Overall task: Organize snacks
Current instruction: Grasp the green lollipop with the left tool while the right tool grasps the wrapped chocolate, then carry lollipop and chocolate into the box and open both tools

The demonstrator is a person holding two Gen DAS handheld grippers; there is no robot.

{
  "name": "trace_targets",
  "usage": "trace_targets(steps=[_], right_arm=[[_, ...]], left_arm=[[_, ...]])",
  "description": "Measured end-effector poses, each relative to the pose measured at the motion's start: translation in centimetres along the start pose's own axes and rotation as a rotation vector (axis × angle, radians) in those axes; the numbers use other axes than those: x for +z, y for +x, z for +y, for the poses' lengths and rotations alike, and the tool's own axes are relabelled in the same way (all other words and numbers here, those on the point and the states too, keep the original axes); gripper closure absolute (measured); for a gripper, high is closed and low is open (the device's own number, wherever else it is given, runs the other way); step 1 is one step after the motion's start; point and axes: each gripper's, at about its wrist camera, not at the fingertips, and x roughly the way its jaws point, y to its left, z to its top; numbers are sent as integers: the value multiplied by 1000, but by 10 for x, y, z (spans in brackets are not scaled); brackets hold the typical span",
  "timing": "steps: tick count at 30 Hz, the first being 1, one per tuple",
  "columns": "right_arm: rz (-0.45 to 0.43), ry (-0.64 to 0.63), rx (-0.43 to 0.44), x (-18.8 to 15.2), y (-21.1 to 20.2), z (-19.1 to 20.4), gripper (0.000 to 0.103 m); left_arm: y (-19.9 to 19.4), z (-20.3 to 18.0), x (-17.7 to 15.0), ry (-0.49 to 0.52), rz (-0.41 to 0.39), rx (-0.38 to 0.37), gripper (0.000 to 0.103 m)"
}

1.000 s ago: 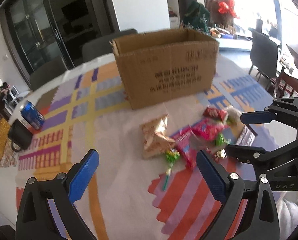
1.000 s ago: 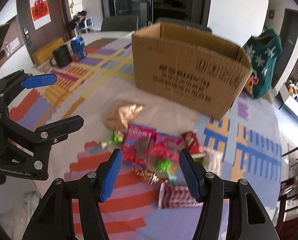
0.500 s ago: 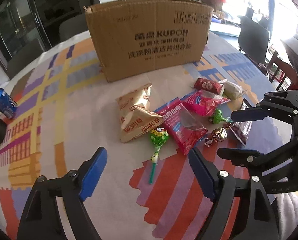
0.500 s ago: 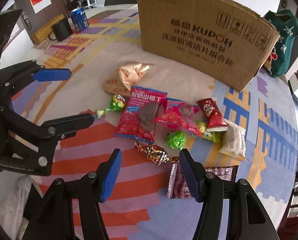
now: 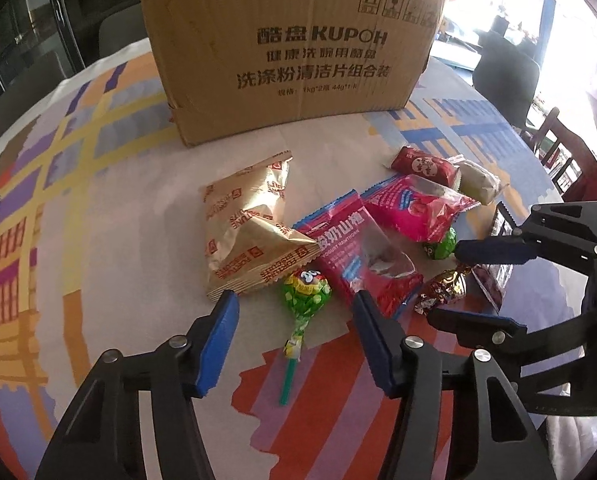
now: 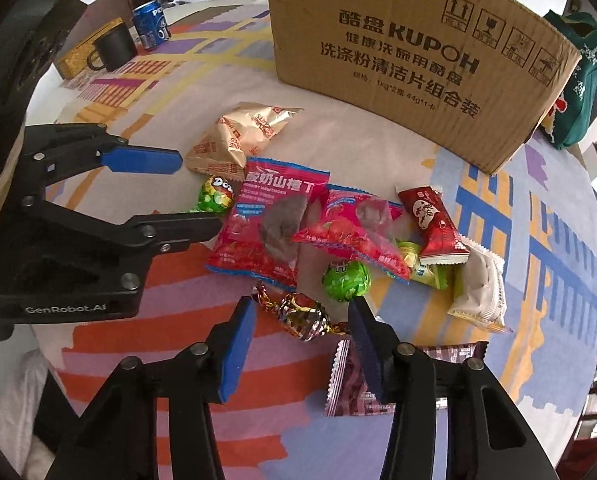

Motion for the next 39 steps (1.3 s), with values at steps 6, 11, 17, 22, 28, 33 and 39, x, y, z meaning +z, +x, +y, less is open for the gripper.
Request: trace_targets(steps=[6, 11, 17, 22, 28, 33, 39], right_arm=[[-5, -11, 3, 1, 2, 0, 60], [16, 23, 37, -1, 9, -6, 71], [0, 52, 57, -4, 5, -5, 75], [-44, 81, 59, -7, -8, -8, 75], [-99, 98, 67, -4, -23, -7, 75], [-146, 112, 68, -1, -37, -8, 75], [-208, 144, 65, 5, -56, -14, 75]], left_arm=[[5, -2, 6, 0, 0, -1, 52], [7, -1, 10, -17, -2, -9, 65], [6, -5, 7, -9, 0, -7, 77], [0, -7, 1, -27, -2, -16, 77], [-22, -12, -1, -34, -54, -7, 77], [-43, -13, 2, -44, -110, 5, 77], [-66, -11, 12, -62, -174, 22, 77]])
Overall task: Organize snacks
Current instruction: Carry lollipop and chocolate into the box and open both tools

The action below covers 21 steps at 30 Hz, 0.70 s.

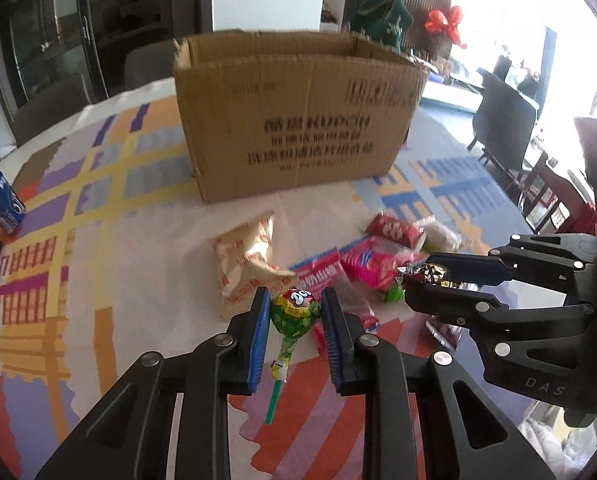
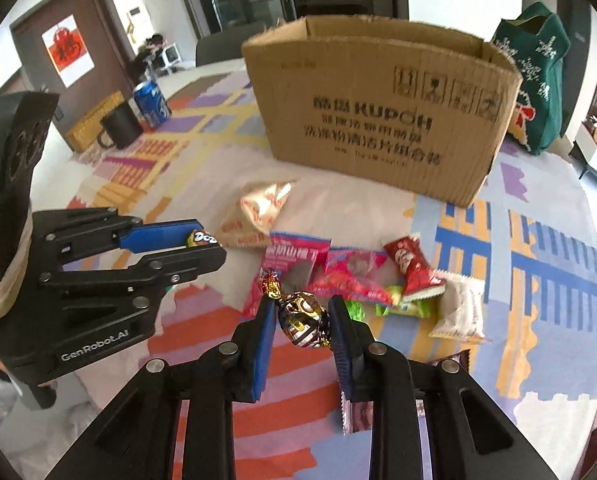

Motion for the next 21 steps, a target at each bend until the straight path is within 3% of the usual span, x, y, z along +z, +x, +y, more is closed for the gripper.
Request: trace_targets(steps=[21], right_arm=[[-262, 57, -40, 68, -56, -10, 75]], left_arm=[[-60, 9, 75, -21, -250, 45, 77]])
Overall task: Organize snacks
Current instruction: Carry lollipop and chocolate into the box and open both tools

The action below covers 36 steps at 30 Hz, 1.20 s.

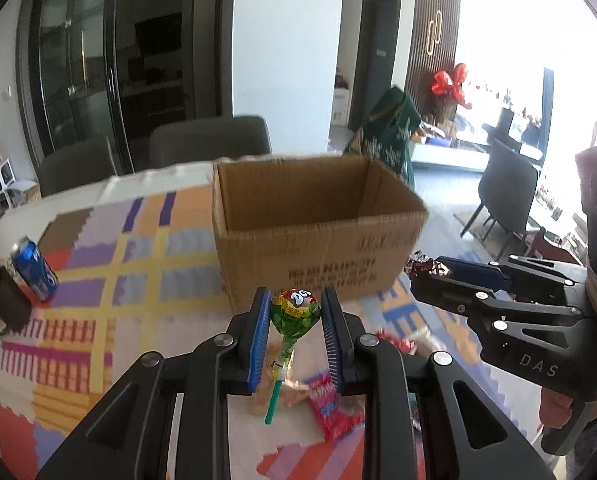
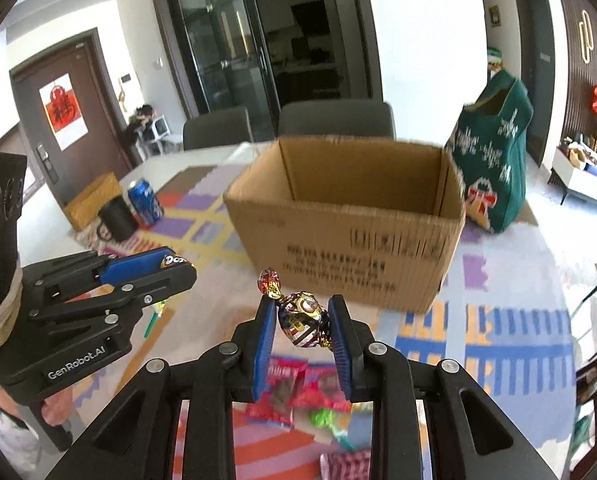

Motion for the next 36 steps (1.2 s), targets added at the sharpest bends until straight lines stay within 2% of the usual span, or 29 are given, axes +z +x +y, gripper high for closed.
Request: trace_targets(steps=[7, 15, 24, 34, 36], right_arm=[[-63, 15, 3, 32, -5, -4, 75], [-84, 42, 5, 64, 4, -16, 75], [-63, 43, -28, 98, 28, -32, 75], [-6, 73, -60, 114, 64, -51, 75], [4, 79, -75, 115, 71, -56, 74]], left_arm=[[0, 3, 37, 10, -56, 6, 77], [20, 12, 71, -13, -57, -19, 77], [59, 22, 106, -34, -18, -36, 77], [105, 30, 122, -63, 74, -13, 77], [111, 29, 122, -61, 90, 12, 66]])
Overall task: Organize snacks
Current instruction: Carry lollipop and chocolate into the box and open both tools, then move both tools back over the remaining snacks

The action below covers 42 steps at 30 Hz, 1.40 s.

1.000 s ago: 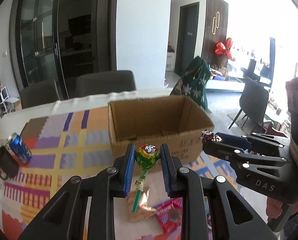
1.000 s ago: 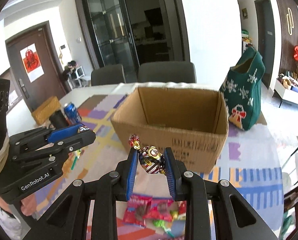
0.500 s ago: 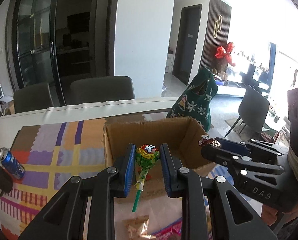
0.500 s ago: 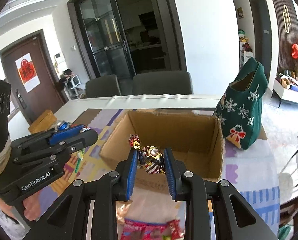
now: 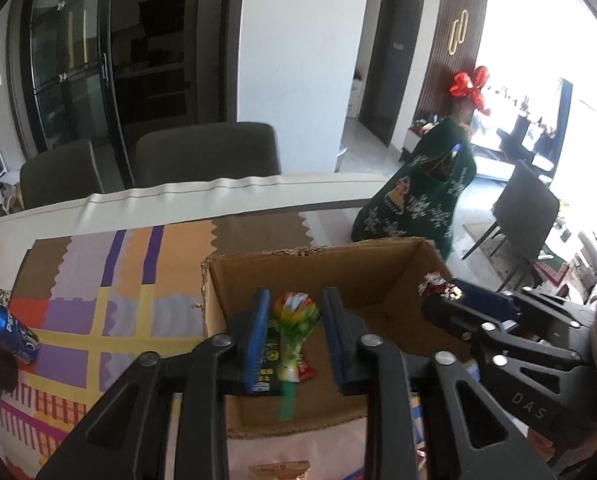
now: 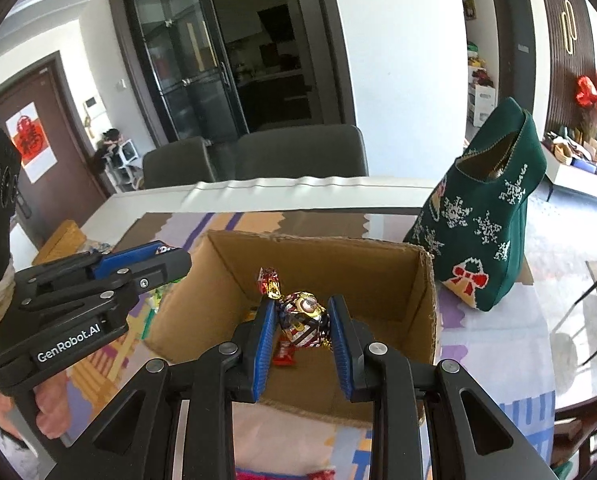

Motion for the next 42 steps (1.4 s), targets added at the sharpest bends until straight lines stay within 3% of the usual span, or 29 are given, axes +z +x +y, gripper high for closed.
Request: trace_targets(steps=[1, 2, 5, 11, 25, 35, 42], right_arm=[[-2, 3, -11, 0, 2, -2, 73], [-1, 7, -24, 0, 3, -4, 67], [-6, 19, -36, -3, 0, -8, 63], [-16, -20, -44, -20, -23, -4, 62], [6, -49, -38, -80, -74, -12, 62], [78, -87, -15, -130, -83, -8, 62], [136, -68, -26, -158, -75, -15, 62]], left_arm=[[-1, 0, -1, -4, 1, 1, 57], [-3, 0, -3, -8, -3, -4, 54], [-13, -5, -7, 6, -19, 6, 45], [-40, -22, -26, 56, -39, 20, 40], [-64, -65, -87, 106, 19, -59, 37], [-71, -76, -138, 120, 62, -44, 35], [-56, -78, -166, 77, 146, -70, 35]])
